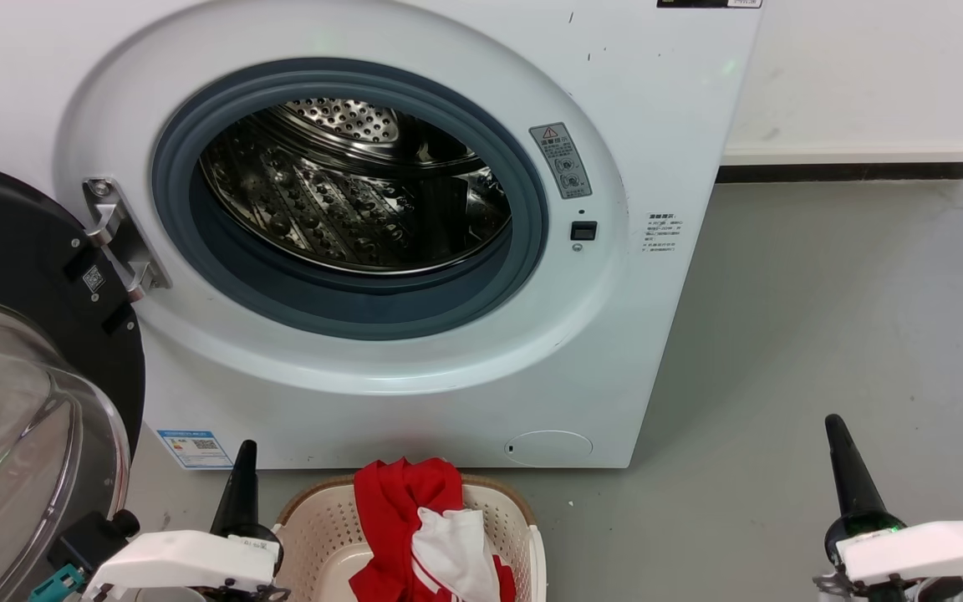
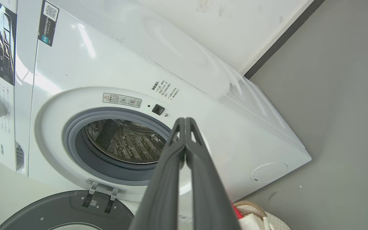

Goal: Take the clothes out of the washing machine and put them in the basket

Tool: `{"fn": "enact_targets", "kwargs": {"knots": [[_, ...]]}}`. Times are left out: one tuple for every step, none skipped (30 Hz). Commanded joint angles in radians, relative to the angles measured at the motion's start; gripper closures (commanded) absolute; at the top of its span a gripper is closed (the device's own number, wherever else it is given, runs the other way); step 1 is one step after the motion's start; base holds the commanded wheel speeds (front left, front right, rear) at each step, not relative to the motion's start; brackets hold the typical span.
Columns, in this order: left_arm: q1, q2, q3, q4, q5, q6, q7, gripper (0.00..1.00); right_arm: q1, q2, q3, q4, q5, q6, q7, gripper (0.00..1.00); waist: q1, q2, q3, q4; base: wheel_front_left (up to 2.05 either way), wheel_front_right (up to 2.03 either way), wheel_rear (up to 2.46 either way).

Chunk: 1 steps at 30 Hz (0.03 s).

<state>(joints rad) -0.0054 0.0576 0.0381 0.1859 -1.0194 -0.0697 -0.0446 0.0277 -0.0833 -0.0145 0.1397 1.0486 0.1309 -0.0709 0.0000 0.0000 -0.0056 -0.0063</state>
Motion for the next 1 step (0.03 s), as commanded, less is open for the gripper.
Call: {"fn": "enact_targets", "kwargs": {"knots": [[-0.023,0.006,0.006,-0.003,-0.036,-0.007,0.008,1.00,-0.029,-0.006,-0.004,0.000,0.038,0.000,0.007,1.00,0.0000,0.0000,0.000,0.000,0.00,0.00,0.00]]}}
